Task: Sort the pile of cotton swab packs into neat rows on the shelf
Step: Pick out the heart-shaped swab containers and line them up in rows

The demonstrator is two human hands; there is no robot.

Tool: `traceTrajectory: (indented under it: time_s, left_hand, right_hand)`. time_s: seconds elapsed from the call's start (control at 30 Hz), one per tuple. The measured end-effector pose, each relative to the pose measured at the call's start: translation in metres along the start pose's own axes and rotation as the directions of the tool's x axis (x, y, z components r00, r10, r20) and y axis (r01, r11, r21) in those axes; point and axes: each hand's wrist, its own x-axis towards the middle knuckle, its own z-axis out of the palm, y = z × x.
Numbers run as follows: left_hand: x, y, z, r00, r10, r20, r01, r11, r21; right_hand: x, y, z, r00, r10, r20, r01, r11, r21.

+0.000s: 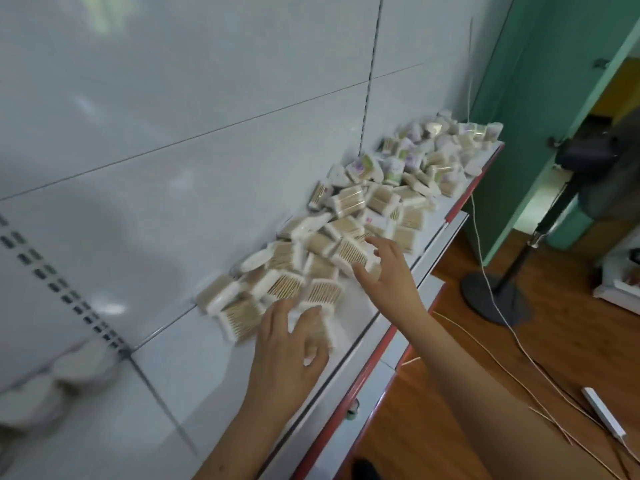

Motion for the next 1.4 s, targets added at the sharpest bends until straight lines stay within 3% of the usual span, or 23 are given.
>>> traceTrajectory:
  time_s: [0.2,0.4,0.5,0.7,0.8,0.87,0.9,0.97,1.03,1.1,1.17,1.2,1.27,1.33,1.4]
  left_hand:
    - [0.093,0.027,0.064,0.995,-0.094,0.018,0.09,0.983,0.158]
    - [0.118,0.012,0.084,0.979,-0.193,0.061,0.175,0.96,0.22]
    - [0.12,0.014,0.085,0.977,-0.201,0.065,0.183,0.958,0.219]
    - [0.123,0.022,0.082,0.965,-0.236,0.111,0.209,0.954,0.217]
    - [0.136,0.036,0.072,0.949,-0.315,0.009,0.315,0.949,-0.03]
    - [0.151,0.051,0.063,0.892,-0.441,-0.104,0.38,0.854,-0.356]
    - [0.16,0.059,0.06,0.863,-0.498,-0.091,0.383,0.76,-0.525]
    - [0.177,0.07,0.063,0.835,-0.547,0.06,0.372,0.48,-0.794]
    - [0.186,0.072,0.068,0.806,-0.551,0.215,0.371,0.188,-0.909]
    - [0.187,0.067,0.069,0.765,-0.575,0.29,0.347,-0.012,-0.938]
    - [0.183,0.058,0.063,0.7,-0.662,0.268,0.314,-0.052,-0.948]
    - [0.18,0.054,0.059,0.666,-0.71,0.228,0.286,-0.04,-0.957]
    - [0.17,0.047,0.052,0.617,-0.769,0.167,0.24,-0.018,-0.971]
    - [0.16,0.044,0.048,0.59,-0.795,0.141,0.265,0.026,-0.964]
    - [0.155,0.046,0.048,0.598,-0.793,0.119,0.314,0.095,-0.945]
  right_hand:
    - [0.116,0.069,-0.013,0.999,-0.001,0.035,0.006,0.99,-0.143]
    - [0.212,0.125,-0.008,0.992,0.042,0.116,-0.004,0.952,-0.305]
    - [0.228,0.139,-0.008,0.984,0.052,0.173,-0.013,0.975,-0.223]
    - [0.219,0.142,-0.028,0.999,-0.003,-0.036,0.006,0.995,0.099]
    - [0.202,0.12,-0.048,0.995,-0.016,-0.098,0.04,0.968,0.249]
    - [0.181,0.1,-0.053,0.991,-0.123,-0.06,0.135,0.945,0.298]
    - [0.169,0.09,-0.05,0.981,-0.196,-0.013,0.19,0.932,0.308]
    - [0.144,0.074,-0.037,0.94,-0.317,0.129,0.26,0.906,0.334]
    - [0.12,0.063,-0.022,0.874,-0.4,0.277,0.271,0.873,0.406]
    - [0.103,0.059,-0.013,0.818,-0.414,0.399,0.177,0.842,0.51]
    - [0.103,0.062,-0.011,0.813,-0.393,0.43,0.1,0.821,0.562]
    - [0.11,0.063,-0.011,0.839,-0.381,0.387,0.136,0.838,0.528]
    - [0.134,0.069,-0.006,0.911,-0.337,0.237,0.235,0.897,0.374]
    - [0.169,0.077,0.002,0.958,-0.265,0.111,0.237,0.947,0.217]
    - [0.199,0.085,0.014,0.967,-0.232,0.105,0.231,0.973,0.023]
